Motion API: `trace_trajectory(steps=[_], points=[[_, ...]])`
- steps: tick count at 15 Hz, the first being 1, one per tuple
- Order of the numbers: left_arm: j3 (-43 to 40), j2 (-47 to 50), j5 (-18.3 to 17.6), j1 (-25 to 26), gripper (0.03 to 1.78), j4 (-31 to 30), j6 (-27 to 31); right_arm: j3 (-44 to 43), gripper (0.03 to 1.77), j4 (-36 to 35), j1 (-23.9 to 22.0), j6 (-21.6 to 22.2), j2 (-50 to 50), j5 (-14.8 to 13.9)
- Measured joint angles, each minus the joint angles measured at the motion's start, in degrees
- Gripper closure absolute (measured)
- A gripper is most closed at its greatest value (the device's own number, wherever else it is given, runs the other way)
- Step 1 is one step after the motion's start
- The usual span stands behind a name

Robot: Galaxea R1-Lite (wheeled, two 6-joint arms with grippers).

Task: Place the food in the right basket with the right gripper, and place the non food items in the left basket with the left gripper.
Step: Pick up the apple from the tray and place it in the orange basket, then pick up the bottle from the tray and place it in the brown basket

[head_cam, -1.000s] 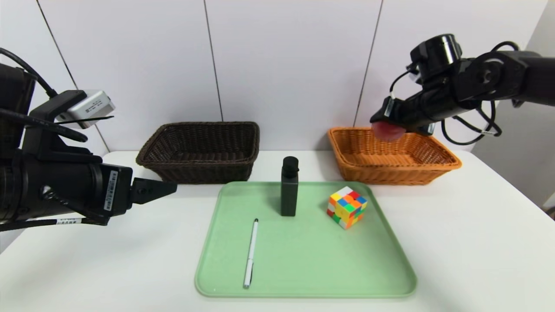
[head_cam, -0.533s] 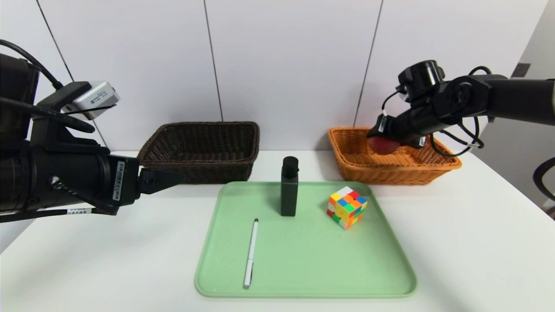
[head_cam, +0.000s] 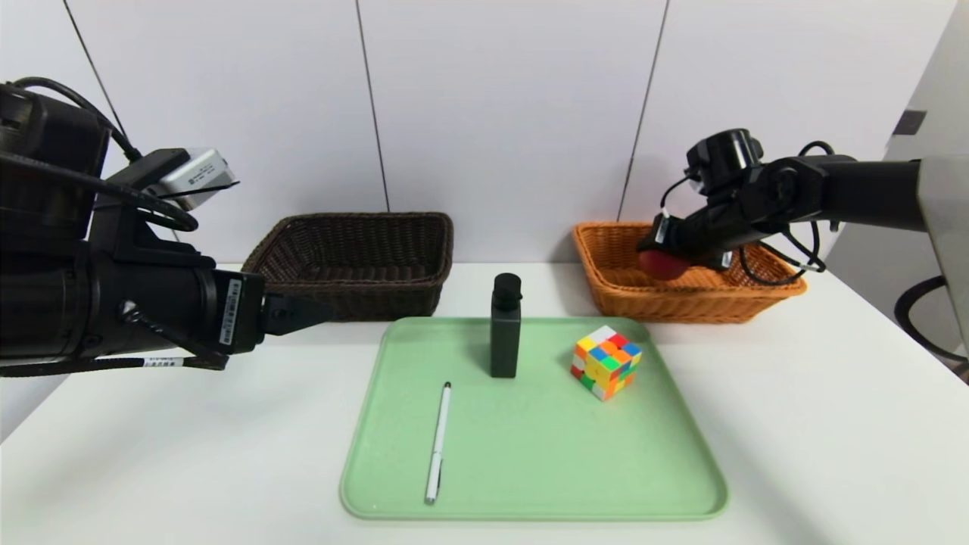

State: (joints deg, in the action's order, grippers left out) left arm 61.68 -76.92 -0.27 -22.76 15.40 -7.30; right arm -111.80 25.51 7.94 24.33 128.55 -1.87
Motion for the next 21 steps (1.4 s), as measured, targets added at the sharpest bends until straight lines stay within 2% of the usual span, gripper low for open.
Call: trace_trajectory(steps=[3, 8, 12, 16, 21], points=[[0.24, -0.61, -0.04, 0.00, 0.12, 0.01, 0.00, -0.09, 0.72, -0.29, -0.28, -0.02, 1.16, 0.05], [0.28, -1.19, -0.06, 0.00, 0.12, -0.16, -0.35, -0.16, 0.44, -1.12, -0.37, -0.61, 1.66, -0.04], [0.39, -1.22, 0.00, 0.00, 0.12, -0.27, -1.23, 0.00, 0.30, -0.52, -0.37, -0.39, 0.44, 0.02], [0.74, 0.13, 0.48, 0.00, 0.12, -0.49, -0.82, 0.09, 0.22, 1.05, 0.09, -0.68, -4.82, -0.04], [0.44, 2.83, 0.34, -0.37, 0.12, 0.15, -0.82, 0.66, 0.16, 8.96, 1.62, -0.83, -17.30, 0.09]])
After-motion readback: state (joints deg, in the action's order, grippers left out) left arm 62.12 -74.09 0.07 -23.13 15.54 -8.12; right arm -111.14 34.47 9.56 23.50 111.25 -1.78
